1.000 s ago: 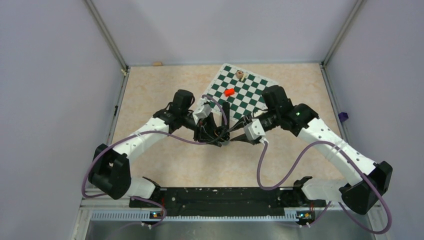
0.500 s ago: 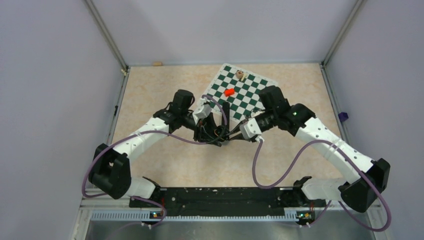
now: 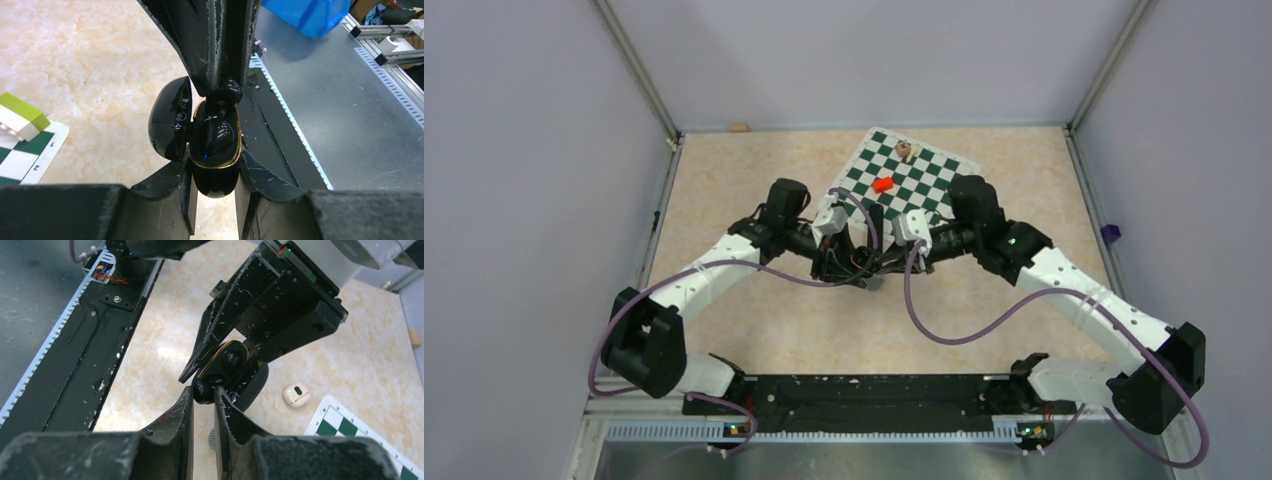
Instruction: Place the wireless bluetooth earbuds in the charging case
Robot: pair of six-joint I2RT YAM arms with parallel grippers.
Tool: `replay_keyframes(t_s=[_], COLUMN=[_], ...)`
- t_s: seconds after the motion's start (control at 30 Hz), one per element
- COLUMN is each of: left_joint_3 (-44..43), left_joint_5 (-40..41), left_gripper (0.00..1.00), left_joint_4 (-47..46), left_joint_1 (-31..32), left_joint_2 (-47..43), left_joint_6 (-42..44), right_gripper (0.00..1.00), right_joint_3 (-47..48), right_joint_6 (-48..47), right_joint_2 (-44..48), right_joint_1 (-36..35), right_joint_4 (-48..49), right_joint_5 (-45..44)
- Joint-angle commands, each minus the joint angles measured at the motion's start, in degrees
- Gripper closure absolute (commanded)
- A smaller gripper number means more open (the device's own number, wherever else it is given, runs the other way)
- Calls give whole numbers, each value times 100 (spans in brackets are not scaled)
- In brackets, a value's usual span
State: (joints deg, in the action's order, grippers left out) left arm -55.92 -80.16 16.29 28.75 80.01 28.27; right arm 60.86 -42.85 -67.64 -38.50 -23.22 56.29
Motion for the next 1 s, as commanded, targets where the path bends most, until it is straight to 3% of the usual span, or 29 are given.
replay_keyframes(t_s=[0.0,0.2,0.37,0.57,0.73,0.83,0.97], left_joint_3=[-84,-86,-85,-81,-93,-86,-103], left_joint_5=[-15,68,55,14,-47,-107,-163], left_gripper=[100,100,100,100,100,100,100], left_joint_4=[-473,-637,-671,-671,-675,-671,-671], left_joint_1=[121,118,120,118,107,112,113], left_joint_2=[-203,-205,-221,-258,-275,-298,-298], left_joint_6=[-98,-274,-314,-326,-332,-331,-341], right_gripper=[96,92,82,68,49,35,31], right_joint_3=[-160,2,564,1174,973,852,625], right_joint_6=[1079,2120,2431,1822,1155,641,677], right_joint_2=[5,-53,-132,1,220,317,312], right_joint_1=[-257,-421,-430,-432,-430,-430,-428], right_joint_4=[1264,1640,1354,466,132,-84,235], right_joint_5=[-788,-1703,-1289,-742,-564,-817,-1394])
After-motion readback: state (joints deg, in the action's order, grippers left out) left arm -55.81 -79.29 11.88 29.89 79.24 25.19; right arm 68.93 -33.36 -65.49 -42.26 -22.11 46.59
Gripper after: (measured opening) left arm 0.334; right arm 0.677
